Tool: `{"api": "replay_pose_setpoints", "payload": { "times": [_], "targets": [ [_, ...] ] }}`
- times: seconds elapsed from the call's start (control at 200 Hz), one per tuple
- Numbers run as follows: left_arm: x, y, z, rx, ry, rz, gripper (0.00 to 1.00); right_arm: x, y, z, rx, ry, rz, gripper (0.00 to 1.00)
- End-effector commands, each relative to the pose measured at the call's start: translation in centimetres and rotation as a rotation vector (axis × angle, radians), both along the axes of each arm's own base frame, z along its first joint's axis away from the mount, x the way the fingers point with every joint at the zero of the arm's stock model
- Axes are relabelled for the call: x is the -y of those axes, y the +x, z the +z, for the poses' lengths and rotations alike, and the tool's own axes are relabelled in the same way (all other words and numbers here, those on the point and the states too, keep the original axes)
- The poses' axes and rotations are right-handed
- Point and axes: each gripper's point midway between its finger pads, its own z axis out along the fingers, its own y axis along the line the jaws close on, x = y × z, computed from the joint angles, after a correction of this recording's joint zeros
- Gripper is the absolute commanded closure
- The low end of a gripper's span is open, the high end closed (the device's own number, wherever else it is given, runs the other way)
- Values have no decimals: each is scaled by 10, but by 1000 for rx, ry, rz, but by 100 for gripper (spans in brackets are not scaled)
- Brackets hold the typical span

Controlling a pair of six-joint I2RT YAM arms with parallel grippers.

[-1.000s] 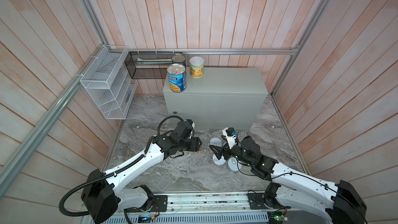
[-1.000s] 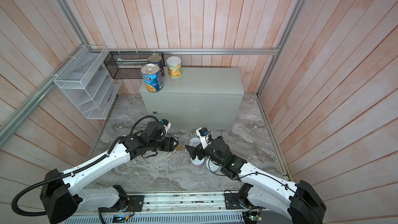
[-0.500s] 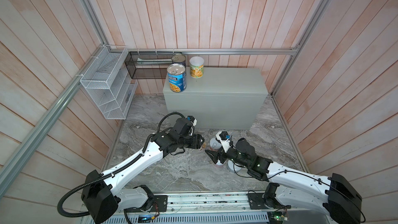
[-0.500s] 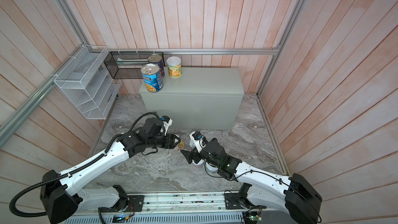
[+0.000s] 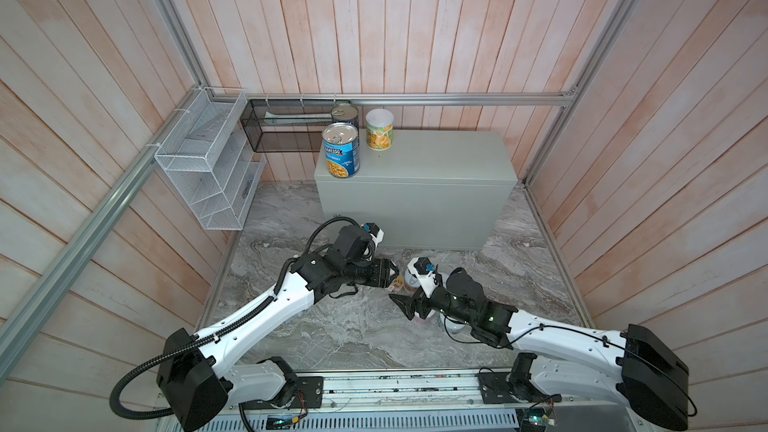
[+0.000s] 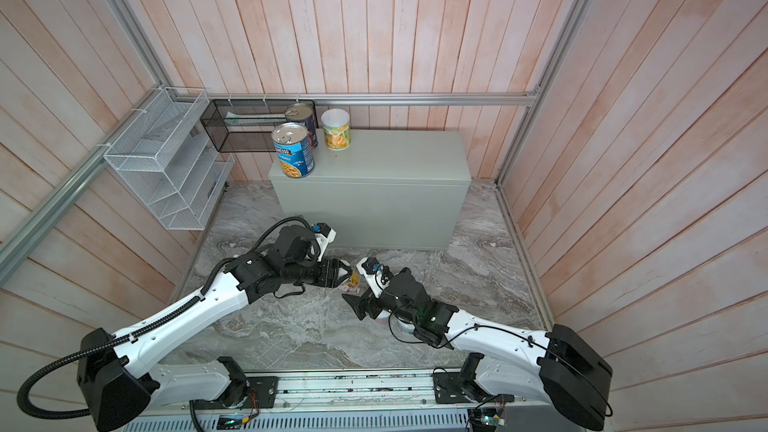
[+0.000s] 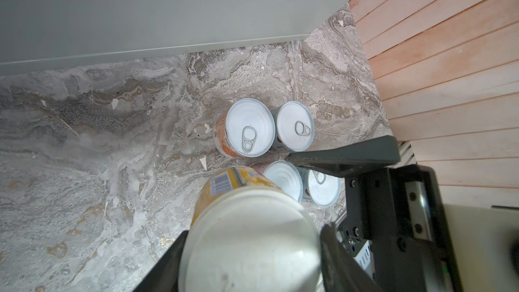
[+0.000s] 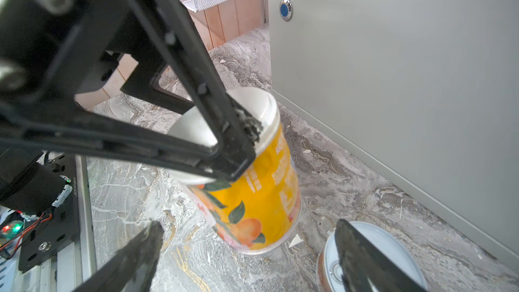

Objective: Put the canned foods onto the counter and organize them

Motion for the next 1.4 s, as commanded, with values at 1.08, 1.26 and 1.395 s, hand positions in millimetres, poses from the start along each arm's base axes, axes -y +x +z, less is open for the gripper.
{"api": "replay_pose_setpoints", "payload": {
  "times": [1.08,1.26,1.395],
  "targets": [
    [20,-6,31,11,-146,-78,61,-14,16,29,98,118,-42,7],
    [22,-8,29,1,-150,-90,61,-17,18,27,99,113,-42,9],
    [23,-9,29,-3,-153,-97,61,-19,18,26,98,115,-36,12]
  ]
}}
